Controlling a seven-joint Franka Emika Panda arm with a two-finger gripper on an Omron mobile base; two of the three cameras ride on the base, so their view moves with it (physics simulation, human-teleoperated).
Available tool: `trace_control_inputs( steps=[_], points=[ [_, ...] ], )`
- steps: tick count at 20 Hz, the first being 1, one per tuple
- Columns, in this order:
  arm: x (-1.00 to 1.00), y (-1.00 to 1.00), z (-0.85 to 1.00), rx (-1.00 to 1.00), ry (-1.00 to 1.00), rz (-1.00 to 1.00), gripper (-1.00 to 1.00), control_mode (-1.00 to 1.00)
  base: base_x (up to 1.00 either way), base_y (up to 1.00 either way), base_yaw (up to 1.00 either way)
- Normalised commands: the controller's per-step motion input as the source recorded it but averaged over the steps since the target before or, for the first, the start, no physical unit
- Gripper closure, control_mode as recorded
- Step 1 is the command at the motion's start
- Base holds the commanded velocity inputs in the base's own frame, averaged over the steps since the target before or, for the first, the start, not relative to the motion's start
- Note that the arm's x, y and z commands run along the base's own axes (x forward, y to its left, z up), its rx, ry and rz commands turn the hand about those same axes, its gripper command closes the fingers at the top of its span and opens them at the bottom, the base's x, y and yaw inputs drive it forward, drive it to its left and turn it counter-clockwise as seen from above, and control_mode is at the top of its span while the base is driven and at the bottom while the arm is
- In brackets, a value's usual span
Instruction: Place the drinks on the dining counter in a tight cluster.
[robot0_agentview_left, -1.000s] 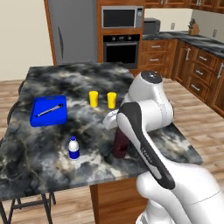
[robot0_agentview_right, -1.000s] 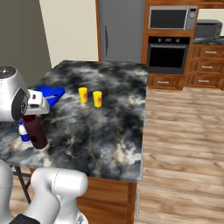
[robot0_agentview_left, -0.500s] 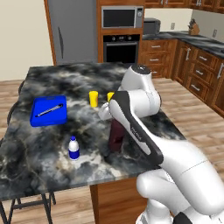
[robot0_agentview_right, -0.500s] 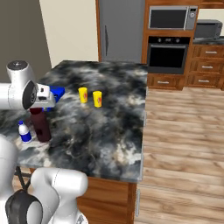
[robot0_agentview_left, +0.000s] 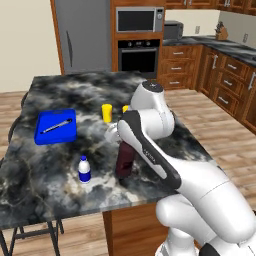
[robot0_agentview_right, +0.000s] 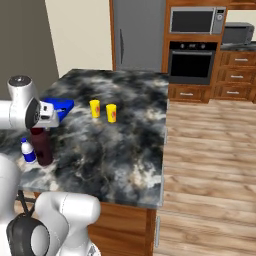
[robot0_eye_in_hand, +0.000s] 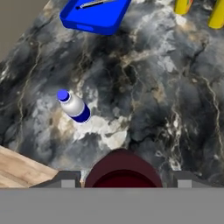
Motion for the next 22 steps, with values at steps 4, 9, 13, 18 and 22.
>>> trace_control_inputs(
  steps=[4, 9, 13, 18, 22],
  points=[
    [0.05, 0.21, -0.05, 0.03, -0.14, 0.0, 1.0, -1.0, 0.0, 0.0, 0.0],
    [0.15, 0.23, -0.05, 0.0, -0.03, 0.0, 1.0, -1.0, 0.0, 0.0, 0.0],
    [0.0, 0.26, -0.08, 0.0, 0.0, 0.0, 1.0, -1.0, 0.0, 0.0, 0.0],
    [0.0, 0.13, 0.0, 0.0, 0.03, 0.0, 1.0, -1.0, 0.0, 0.0, 0.0],
    [0.07, 0.01, -0.07, 0.0, 0.01, 0.0, 1.0, -1.0, 0.0, 0.0, 0.0]
  ],
)
